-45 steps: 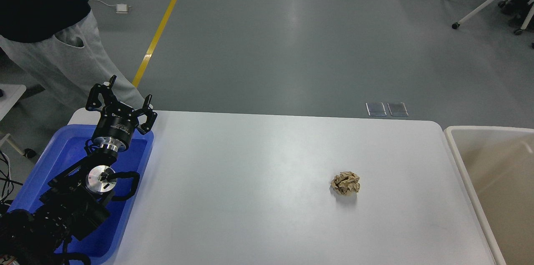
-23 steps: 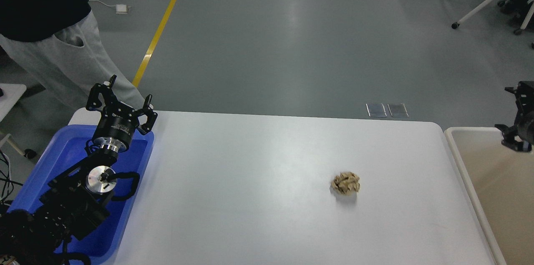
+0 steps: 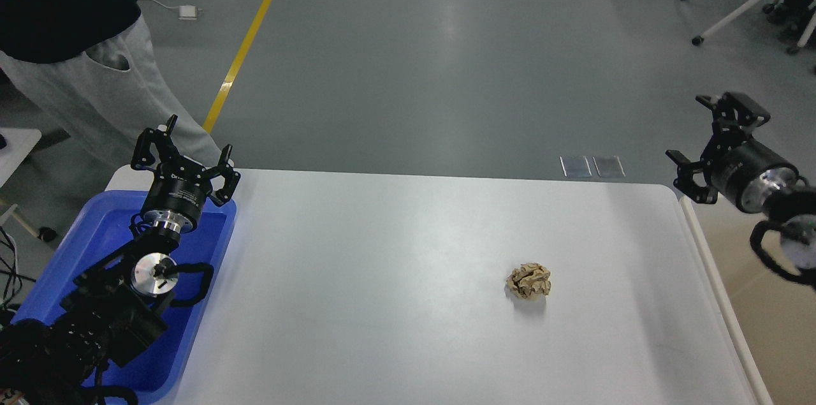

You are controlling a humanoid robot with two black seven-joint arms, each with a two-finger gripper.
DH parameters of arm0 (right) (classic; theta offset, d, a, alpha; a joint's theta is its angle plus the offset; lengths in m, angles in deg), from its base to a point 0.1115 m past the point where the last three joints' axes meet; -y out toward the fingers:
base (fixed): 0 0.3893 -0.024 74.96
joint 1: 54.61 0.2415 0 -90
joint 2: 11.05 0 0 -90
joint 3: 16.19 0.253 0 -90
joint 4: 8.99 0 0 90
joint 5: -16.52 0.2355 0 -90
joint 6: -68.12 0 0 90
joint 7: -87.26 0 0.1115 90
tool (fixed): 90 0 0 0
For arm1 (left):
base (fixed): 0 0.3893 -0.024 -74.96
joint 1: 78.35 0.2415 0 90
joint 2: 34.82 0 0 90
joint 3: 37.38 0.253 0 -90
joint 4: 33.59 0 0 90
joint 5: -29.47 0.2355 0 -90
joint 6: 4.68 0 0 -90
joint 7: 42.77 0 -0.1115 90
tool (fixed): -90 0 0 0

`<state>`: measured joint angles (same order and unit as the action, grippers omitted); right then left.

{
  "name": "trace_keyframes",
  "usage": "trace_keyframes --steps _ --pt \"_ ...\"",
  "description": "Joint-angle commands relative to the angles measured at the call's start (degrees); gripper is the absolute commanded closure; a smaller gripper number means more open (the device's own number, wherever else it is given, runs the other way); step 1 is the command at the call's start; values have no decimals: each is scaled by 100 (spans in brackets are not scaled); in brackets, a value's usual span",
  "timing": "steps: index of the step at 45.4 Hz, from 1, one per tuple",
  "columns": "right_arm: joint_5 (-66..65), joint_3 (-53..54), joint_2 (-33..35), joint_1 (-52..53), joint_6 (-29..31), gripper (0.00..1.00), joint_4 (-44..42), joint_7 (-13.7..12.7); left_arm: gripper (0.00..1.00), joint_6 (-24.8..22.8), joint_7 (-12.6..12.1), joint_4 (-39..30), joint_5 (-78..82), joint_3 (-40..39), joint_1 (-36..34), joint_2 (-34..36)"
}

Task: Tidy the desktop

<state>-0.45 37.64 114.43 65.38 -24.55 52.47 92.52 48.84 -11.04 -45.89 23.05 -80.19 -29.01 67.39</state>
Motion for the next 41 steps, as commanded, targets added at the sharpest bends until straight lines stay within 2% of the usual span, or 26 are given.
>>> trace_keyframes --steps 1,11,13,23,41 --pt "-588 698 -937 -494 -102 0 -11 730 0 1 0 0 1 0 5 0" --pt "-589 743 -1246 -590 -313 0 -521 1732 0 1 0 0 1 0 5 0" --pt "-588 655 -1228 -590 -296 0 -565 1856 0 1 0 0 1 0 5 0" --pt "-580 198 -1210 -635 -287 0 -565 1909 0 1 0 0 1 0 5 0" --pt "-465 540 -1289 -423 -322 0 -943 1900 0 9 0 0 1 0 5 0"
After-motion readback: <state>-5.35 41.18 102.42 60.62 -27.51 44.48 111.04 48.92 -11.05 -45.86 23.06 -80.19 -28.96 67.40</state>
